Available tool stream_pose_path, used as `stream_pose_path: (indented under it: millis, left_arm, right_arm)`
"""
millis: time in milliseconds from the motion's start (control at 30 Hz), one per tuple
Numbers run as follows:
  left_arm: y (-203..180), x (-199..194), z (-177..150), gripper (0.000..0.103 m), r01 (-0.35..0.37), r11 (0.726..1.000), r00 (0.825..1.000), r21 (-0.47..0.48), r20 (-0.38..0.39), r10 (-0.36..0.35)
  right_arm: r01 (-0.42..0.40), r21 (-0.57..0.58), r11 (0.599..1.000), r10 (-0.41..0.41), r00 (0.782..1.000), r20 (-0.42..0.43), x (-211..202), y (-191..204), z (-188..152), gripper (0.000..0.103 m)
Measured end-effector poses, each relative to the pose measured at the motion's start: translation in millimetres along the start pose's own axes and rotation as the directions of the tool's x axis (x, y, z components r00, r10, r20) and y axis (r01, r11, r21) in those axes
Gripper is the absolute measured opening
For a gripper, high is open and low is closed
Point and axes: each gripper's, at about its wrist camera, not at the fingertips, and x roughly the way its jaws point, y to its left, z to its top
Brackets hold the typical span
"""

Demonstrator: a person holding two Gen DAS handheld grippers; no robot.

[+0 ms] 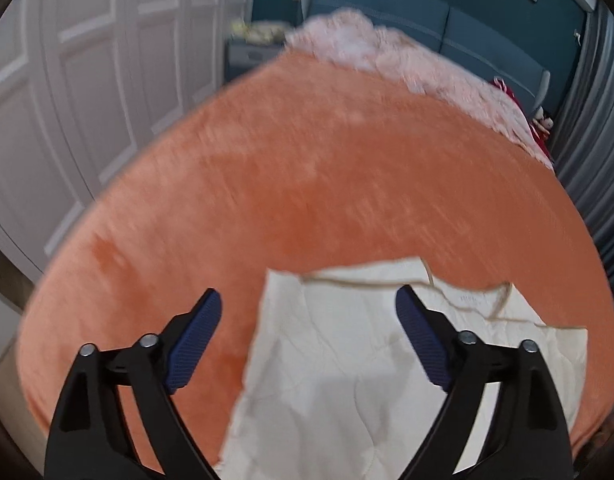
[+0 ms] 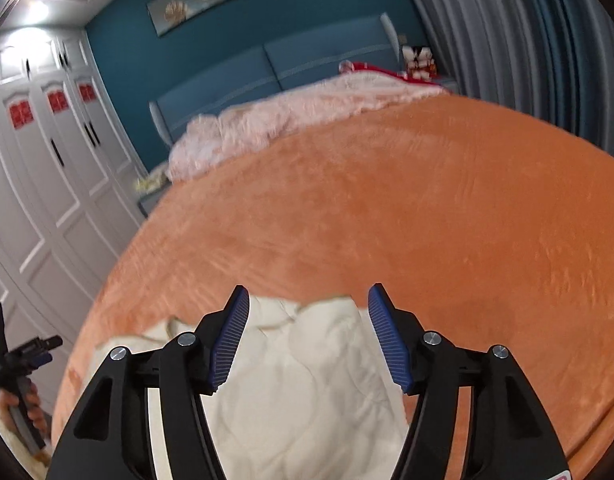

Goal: Fold large clothes
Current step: 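Grasp the jacket hem edge with both tools side by side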

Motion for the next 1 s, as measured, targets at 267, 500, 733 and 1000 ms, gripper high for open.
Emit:
stream_pose_path:
  millis: [267,500,733,1000]
  left_arm:
    - [3.9,72.9,-11.1,0.08,0.033,0.999,0.985,-0.034,-0.169,-0.038]
    - [1.6,87.3,-0.5,0.011,0.036,0.997,0.982,-0.064,-0.181,-0.047]
    - [-9.4,78.4,27.9,0.008,-0.002,0.999,0.997,-0.048,-0.071,-0.001]
    - [-17.3,145.0,8.2,0.009,-0.13,0.991,0.981,0.007,-0.146,0.13]
  right_arm:
    - [0.027,0.048,0.998,-0.017,0.981,-0.196,70.3,-26.6,-11.5,0.062]
    - [0.006,0.041,0.999,0.003,0.975,-0.224,98.4,-12.3,-7.6,0.008]
    - [0.04,0.056,0.998,-0.031,0.99,-0.14,107.0,-9.8,11.8,0.006]
    - [0.123,0.044,0.991,-0.109,0.965,-0.238,163.3,-25.7,-17.9,0.006]
